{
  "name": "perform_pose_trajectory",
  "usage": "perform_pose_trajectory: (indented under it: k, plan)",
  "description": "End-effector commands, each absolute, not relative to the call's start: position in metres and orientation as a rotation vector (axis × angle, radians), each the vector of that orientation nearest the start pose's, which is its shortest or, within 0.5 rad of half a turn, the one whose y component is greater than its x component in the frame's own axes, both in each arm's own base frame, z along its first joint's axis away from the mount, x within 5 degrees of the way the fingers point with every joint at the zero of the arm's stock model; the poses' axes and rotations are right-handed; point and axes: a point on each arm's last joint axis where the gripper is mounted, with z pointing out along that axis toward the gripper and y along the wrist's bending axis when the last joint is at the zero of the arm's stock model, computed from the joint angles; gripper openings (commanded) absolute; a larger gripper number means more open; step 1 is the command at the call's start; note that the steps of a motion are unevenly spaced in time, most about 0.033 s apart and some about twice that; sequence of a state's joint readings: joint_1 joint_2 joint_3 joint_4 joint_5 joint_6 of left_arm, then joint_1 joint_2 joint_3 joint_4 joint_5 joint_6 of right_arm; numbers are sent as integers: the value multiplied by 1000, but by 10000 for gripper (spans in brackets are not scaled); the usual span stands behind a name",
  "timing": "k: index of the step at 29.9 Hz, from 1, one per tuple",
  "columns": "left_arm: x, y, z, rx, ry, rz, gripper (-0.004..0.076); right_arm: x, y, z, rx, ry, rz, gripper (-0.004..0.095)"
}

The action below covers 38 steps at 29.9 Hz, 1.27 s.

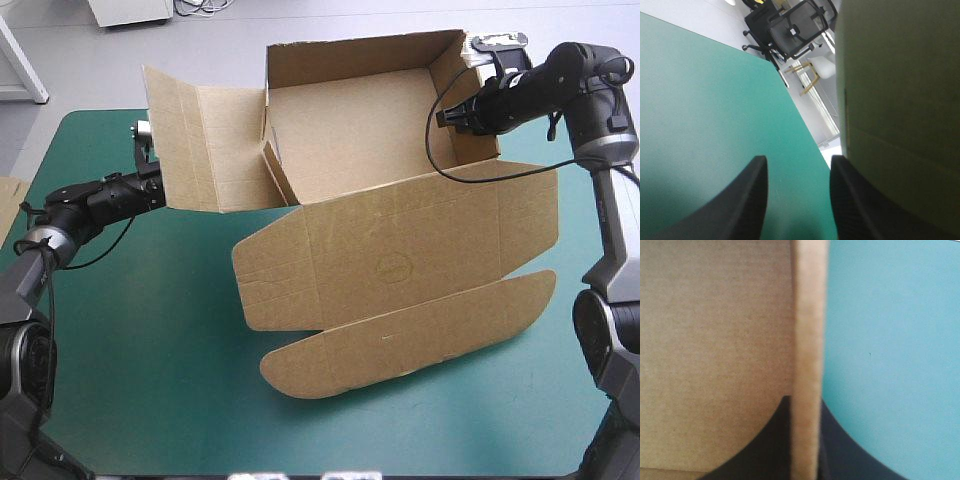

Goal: Fold the box

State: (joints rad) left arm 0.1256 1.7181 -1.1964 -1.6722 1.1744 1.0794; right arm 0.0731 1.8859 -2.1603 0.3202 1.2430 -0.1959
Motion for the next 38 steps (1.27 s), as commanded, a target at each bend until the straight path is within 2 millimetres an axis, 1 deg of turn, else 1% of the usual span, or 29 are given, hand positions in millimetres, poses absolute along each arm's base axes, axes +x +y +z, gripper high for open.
perform_pose_trajectory:
  k: [1, 8, 11, 17, 21, 29, 33, 35, 38]
  plan:
    - [346, -52, 357, 190, 1639, -1636, 293, 390, 53, 447, -308, 2330, 371, 1]
    - [348, -56, 380, 217, 1609, -1661, 293, 390, 51, 446, -301, 2338, 332, 1]
    - [347, -62, 387, 241, 1600, -1675, 293, 390, 50, 446, -297, 2340, 325, 1]
    - [345, -73, 397, 284, 1584, -1696, 293, 390, 50, 446, -296, 2341, 317, 1]
    - [345, -75, 405, 302, 1571, -1698, 298, 390, 50, 446, -288, 2343, 321, 1]
    - [345, -76, 406, 278, 1584, -1729, 352, 391, 49, 446, -288, 2344, 312, 1]
    - [344, -76, 408, 271, 1587, -1744, 358, 391, 48, 446, -286, 2345, 304, 1]
    - [343, -80, 414, 289, 1579, -1752, 358, 391, 48, 446, -281, 2345, 294, 1]
    - [337, -89, 428, 354, 1546, -1750, 358, 391, 48, 446, -281, 2345, 294, 1]
